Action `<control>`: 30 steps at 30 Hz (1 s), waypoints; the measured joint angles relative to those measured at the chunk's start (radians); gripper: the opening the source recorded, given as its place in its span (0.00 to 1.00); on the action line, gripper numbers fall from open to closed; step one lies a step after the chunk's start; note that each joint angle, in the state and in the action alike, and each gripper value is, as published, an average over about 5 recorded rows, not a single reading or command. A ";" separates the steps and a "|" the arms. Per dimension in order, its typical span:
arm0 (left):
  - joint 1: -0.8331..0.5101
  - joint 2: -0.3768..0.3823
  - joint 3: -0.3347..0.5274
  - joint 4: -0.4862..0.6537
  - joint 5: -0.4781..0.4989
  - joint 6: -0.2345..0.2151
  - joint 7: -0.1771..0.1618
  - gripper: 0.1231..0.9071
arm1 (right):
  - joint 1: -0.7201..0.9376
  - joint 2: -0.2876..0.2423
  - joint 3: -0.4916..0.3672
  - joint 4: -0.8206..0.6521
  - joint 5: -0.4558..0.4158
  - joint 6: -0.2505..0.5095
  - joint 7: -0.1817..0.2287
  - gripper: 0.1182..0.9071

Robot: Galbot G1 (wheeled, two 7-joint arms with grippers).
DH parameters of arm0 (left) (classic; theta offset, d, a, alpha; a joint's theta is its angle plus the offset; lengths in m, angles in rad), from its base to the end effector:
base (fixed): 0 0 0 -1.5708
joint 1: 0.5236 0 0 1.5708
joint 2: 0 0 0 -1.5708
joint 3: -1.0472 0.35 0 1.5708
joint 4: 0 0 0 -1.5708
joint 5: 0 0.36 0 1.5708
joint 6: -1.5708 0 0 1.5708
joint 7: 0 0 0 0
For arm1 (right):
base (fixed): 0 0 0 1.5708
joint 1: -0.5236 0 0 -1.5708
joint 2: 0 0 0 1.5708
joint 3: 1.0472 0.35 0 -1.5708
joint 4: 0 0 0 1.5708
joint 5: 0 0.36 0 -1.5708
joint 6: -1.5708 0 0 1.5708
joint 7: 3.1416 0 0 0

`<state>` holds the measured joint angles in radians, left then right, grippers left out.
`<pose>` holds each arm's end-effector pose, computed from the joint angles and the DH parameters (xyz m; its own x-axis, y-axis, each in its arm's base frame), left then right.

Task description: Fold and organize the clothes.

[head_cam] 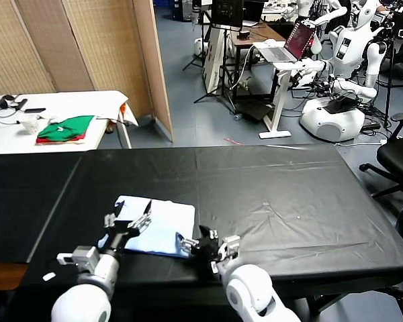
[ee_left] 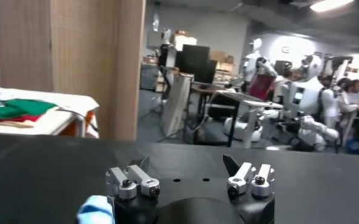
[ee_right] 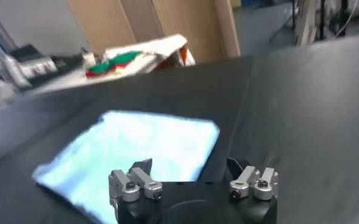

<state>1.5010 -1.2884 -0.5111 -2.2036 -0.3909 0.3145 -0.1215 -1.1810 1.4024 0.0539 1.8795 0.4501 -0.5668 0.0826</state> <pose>0.2027 0.0347 -0.2465 -0.9804 0.0976 0.1713 0.0779 0.9899 -0.1183 0.2680 0.1127 -0.3017 -0.7316 -0.5271 0.4323 -0.4239 0.8484 0.3171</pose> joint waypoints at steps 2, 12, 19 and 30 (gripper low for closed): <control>0.012 -0.002 -0.013 -0.002 0.003 -0.002 -0.004 1.00 | -0.001 0.006 -0.003 -0.004 0.002 -0.001 0.004 0.91; 0.055 -0.028 -0.045 0.011 0.049 -0.038 -0.005 1.00 | -0.032 0.022 0.027 0.012 -0.019 0.006 -0.015 0.19; 0.051 -0.024 -0.047 0.032 0.051 -0.053 -0.003 1.00 | -0.061 0.004 0.151 0.090 -0.067 -0.104 -0.043 0.04; 0.071 0.019 -0.045 0.042 0.050 -0.077 -0.010 1.00 | -0.083 -0.089 0.304 0.159 -0.099 -0.170 -0.108 0.37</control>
<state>1.5716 -1.2693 -0.5562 -2.1620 -0.3409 0.2374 -0.1310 -1.2643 1.3130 0.3581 2.0390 0.3511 -0.7367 -0.0250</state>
